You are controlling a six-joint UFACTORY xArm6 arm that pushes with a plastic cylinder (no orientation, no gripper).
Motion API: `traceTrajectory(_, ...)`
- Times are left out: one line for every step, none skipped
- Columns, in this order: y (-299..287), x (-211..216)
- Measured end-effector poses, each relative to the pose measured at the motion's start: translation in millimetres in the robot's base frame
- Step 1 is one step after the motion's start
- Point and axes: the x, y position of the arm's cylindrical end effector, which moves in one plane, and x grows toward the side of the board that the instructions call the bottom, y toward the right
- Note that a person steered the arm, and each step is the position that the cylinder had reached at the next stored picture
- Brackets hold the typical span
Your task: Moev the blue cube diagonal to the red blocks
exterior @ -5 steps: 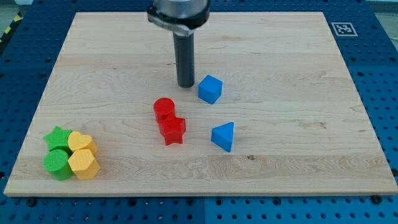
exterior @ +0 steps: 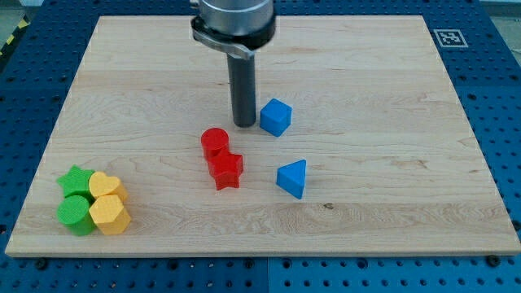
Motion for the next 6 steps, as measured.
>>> traceTrajectory(22.0, -9.7)
traceTrajectory(56.3, -19.2)
traceTrajectory(52.2, -6.4)
traceTrajectory(57.0, 7.0)
traceTrajectory(79.6, 29.3)
traceTrajectory(86.2, 39.1)
